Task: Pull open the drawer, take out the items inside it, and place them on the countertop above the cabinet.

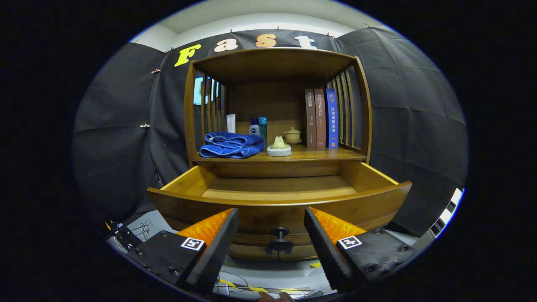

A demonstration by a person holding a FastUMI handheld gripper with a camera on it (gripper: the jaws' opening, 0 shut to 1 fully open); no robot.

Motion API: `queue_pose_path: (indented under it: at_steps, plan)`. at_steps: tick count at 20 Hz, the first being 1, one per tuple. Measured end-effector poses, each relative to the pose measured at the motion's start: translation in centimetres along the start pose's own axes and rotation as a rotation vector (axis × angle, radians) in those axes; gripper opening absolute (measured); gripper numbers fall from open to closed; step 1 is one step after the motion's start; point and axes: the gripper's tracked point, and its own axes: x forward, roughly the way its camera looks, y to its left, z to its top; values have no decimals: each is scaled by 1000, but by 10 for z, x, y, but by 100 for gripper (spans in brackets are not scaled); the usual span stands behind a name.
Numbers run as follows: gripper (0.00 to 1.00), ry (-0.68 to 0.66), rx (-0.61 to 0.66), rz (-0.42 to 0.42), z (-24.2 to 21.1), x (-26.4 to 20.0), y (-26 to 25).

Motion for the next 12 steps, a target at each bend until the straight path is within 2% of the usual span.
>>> queue_pose_path:
  at_steps: [4,12]
  plan:
    - [100,41,26,-23,-15,21,-14]
    - [100,41,26,-37,-10,38,-16]
